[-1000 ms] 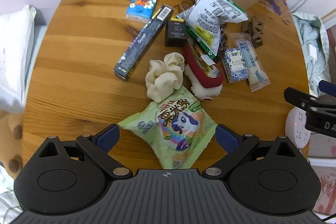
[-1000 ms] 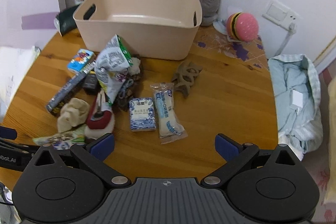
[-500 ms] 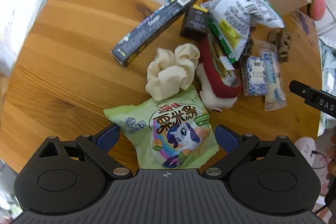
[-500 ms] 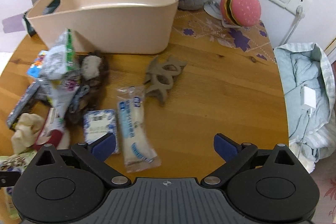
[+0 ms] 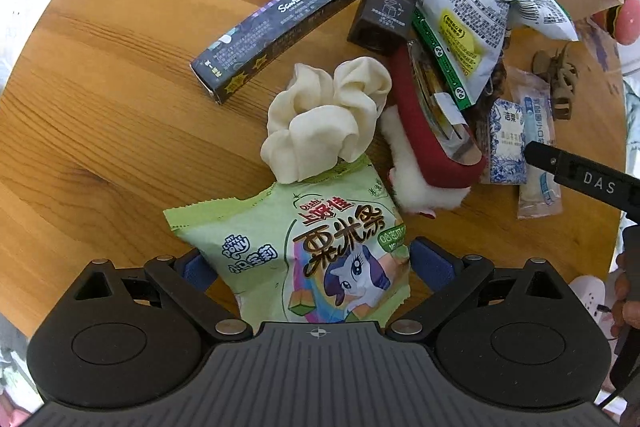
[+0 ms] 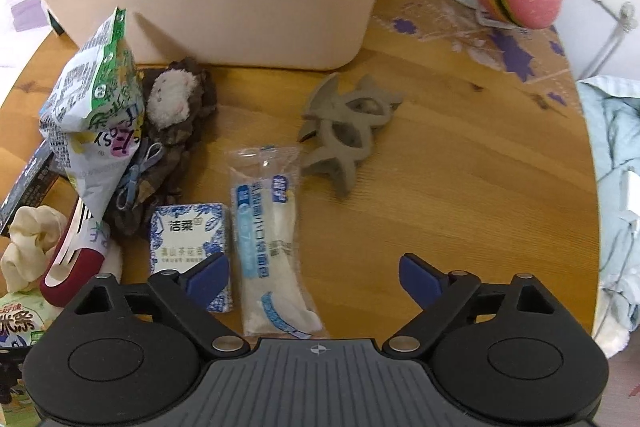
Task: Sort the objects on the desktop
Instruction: 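Grasp the green snack bag with the left tool while the right grasps the wrapped bread roll, then lift both held items and carry them over the beige basket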
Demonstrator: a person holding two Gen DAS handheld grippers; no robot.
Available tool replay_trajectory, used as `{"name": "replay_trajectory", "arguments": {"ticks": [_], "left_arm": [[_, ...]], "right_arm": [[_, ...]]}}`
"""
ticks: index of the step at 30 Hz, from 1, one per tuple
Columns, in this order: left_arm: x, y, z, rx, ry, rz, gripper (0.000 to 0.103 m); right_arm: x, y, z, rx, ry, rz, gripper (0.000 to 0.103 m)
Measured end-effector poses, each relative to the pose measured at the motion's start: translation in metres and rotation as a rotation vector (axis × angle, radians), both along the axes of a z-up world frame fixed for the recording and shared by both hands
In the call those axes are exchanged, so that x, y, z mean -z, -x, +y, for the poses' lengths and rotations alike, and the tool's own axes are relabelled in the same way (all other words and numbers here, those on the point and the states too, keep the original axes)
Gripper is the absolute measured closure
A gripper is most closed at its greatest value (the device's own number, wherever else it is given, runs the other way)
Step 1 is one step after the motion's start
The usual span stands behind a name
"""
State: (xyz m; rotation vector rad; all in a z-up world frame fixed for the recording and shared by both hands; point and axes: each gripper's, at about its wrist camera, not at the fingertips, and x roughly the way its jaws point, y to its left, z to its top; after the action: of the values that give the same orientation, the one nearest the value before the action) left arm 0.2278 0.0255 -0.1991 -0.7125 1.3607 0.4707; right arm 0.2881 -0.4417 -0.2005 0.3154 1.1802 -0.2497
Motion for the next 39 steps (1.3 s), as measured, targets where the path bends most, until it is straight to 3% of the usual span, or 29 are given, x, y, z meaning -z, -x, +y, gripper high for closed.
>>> {"name": "replay_trajectory", "arguments": {"ticks": [4,11,17,21,28,30,32,35,39], "left_arm": [[0.008,0.0,-0.001,0.015,-0.009,0.058,0.004],[0.013,0.008,0.002,-0.027,0.022,0.045,0.005],[0.012,0.011,0.001,-0.025,-0.001,0.034,0.005],[0.012,0.014,0.0,-0.027,-0.02,0.025,0.005],[0.007,0.016,-0.004,-0.01,-0.052,0.009,0.018],[0.006,0.015,-0.006,0.013,-0.061,0.005,0.021],[0.004,0.015,-0.009,0.024,-0.07,-0.001,0.024],[0.0,0.016,-0.011,0.042,-0.082,-0.012,0.036],[-0.006,0.016,-0.018,0.087,-0.113,-0.031,0.041]], "right_arm": [[0.002,-0.004,0.0,0.018,-0.015,-0.016,0.014],[0.004,-0.002,-0.002,0.023,-0.049,-0.03,0.019],[0.007,-0.002,-0.006,0.048,-0.066,-0.008,0.025],[0.009,-0.004,0.003,0.008,-0.078,-0.003,0.032],[0.004,-0.01,0.014,0.001,-0.062,-0.037,0.057],[0.002,-0.009,0.016,-0.019,-0.064,-0.05,0.073],[0.001,-0.006,0.016,-0.013,-0.091,-0.06,0.074],[0.001,-0.001,0.014,0.021,-0.121,-0.068,0.076],[-0.001,0.009,0.013,0.064,-0.157,-0.084,0.077]]}}
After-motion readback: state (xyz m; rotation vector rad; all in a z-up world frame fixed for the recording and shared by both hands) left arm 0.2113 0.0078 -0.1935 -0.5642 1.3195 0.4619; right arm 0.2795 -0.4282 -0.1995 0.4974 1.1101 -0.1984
